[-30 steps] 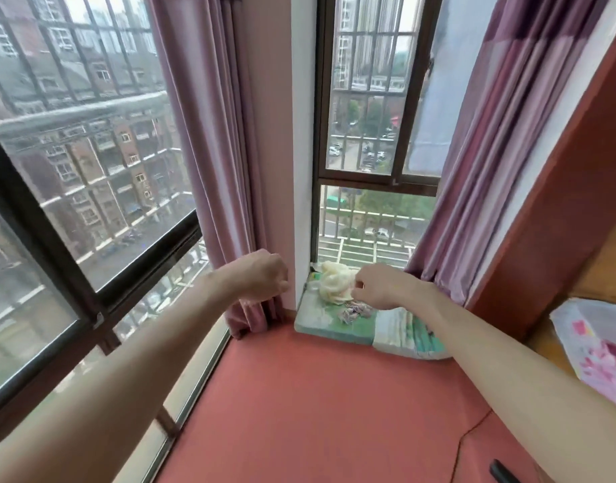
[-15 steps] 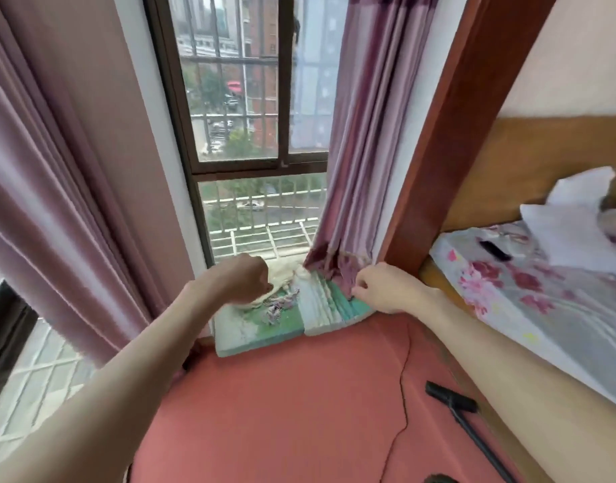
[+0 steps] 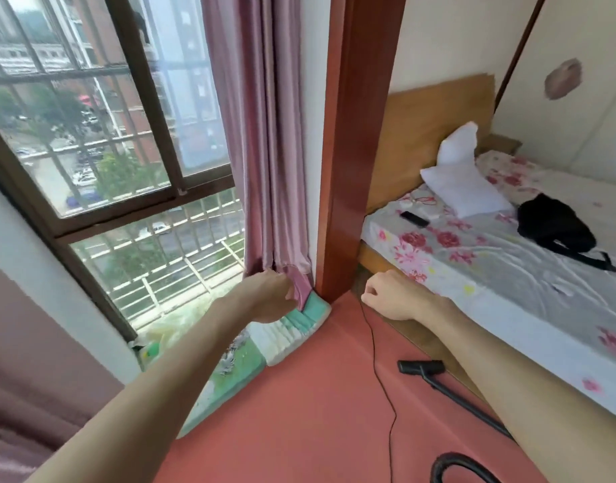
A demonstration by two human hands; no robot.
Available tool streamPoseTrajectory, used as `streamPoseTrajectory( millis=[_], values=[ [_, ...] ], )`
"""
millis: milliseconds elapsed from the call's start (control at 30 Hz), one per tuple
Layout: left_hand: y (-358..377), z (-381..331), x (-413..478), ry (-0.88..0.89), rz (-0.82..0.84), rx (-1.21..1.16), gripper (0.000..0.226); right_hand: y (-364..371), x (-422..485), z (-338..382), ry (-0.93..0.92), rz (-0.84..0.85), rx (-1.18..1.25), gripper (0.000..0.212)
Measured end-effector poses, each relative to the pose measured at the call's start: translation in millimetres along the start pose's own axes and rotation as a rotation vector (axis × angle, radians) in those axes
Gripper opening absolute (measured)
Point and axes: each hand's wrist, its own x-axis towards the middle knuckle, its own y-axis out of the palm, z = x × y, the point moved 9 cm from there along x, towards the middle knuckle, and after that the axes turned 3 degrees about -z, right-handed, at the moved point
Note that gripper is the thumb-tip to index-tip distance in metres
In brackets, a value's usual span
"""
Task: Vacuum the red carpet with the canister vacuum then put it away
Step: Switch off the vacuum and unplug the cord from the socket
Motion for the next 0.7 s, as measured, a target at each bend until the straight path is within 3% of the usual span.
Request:
streamPoseTrajectory(
  millis=[367,567,700],
  values=[
    [-34,83,138,0.087,0.03,0.081,0.026,9,115,-7,0.14,0.021,0.091,0.035],
    [-38,77,228,0.196,0.054,0.039,0.024,4,154,-44,0.335,-0.03,0.115,0.036],
    [-42,52,277,0.375,0.124,0.079,0.03,-10,162,-67,0.449,-0.082,0.174,0.034]
  ],
)
